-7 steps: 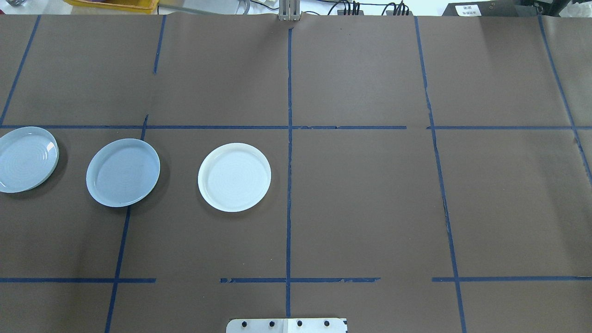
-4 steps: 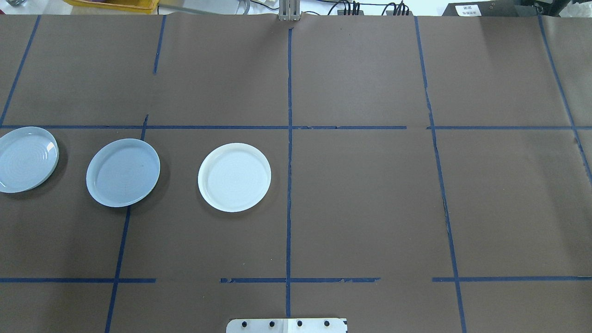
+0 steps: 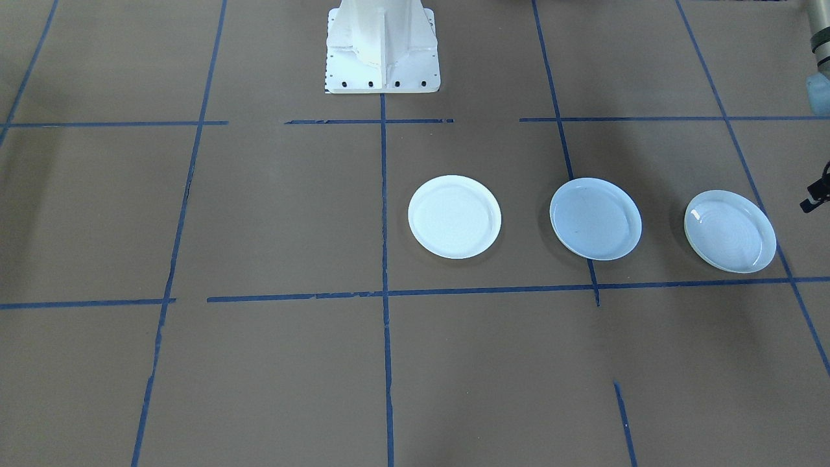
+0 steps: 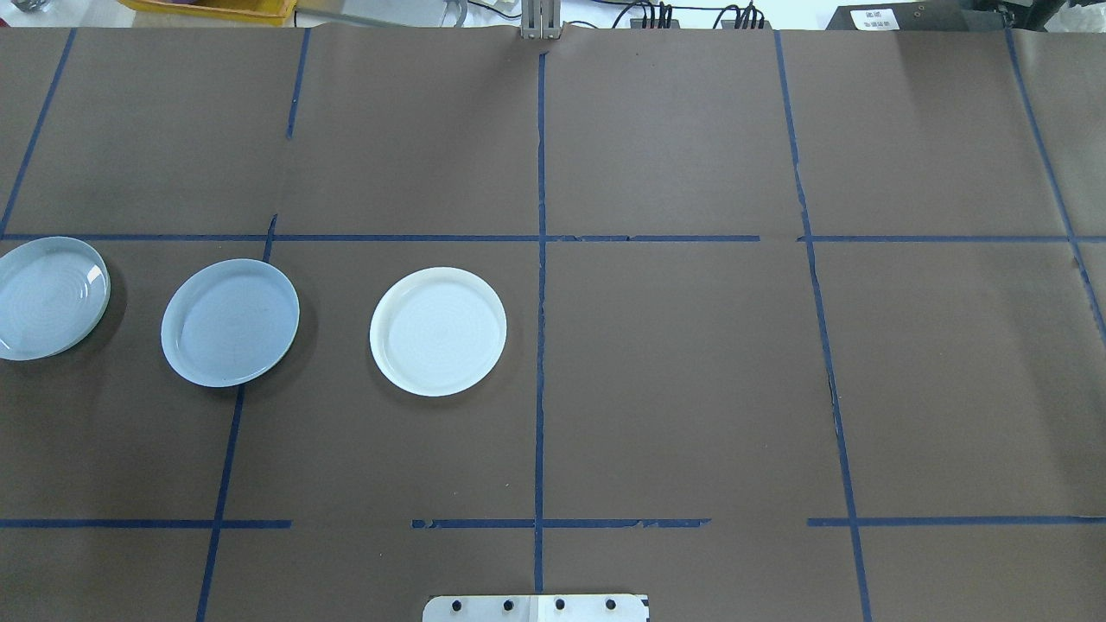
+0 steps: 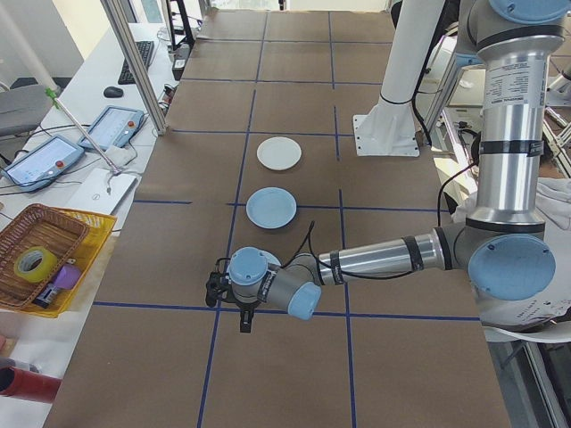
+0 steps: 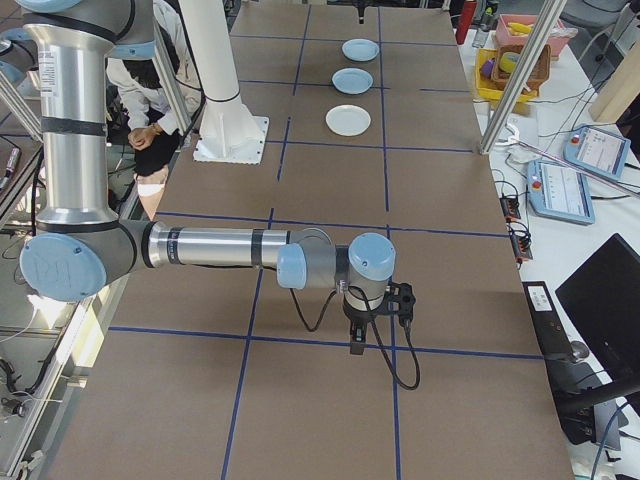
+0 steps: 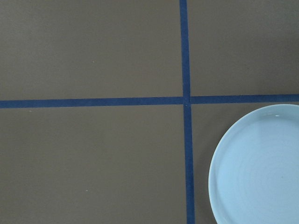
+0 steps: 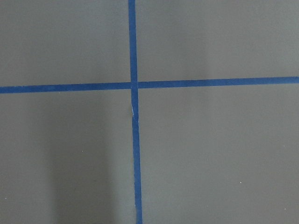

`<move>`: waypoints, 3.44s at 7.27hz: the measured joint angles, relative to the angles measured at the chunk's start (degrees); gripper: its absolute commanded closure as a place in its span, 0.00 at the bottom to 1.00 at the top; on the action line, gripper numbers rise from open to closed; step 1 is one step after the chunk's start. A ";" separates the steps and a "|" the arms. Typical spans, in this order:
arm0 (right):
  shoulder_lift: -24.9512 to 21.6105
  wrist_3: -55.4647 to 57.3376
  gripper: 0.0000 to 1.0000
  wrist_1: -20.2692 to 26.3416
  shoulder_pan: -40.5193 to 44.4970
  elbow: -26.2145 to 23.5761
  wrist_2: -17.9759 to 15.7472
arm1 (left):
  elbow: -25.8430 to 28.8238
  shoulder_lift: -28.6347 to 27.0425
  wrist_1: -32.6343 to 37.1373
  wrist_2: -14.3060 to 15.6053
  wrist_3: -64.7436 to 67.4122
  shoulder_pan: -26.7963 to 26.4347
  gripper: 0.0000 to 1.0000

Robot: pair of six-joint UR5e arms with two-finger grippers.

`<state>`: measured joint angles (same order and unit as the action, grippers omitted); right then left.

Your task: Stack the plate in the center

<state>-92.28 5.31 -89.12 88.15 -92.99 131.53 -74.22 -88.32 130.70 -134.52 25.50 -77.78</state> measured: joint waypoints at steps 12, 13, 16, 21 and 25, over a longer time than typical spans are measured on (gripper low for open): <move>0.00 0.03 0.00 0.00 0.00 0.00 0.05 | 10.40 -3.85 12.13 -5.93 12.57 7.36 1.00; 0.00 0.05 0.00 0.00 0.00 0.00 0.03 | 10.27 -3.75 12.08 -7.63 12.51 7.35 1.00; 0.00 0.00 0.00 0.00 0.03 0.00 0.00 | 8.31 -3.46 12.33 -21.25 12.53 2.06 1.00; 0.00 0.06 0.00 0.00 0.00 0.00 0.04 | -3.35 -3.46 13.14 -13.02 34.08 5.62 1.00; 0.00 0.06 0.00 0.00 0.00 0.00 0.02 | -5.05 -3.59 23.23 -5.47 47.52 17.53 1.00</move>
<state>-92.29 5.36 -89.12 88.16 -92.99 131.55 -79.27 -91.91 153.93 -139.99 73.01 -60.25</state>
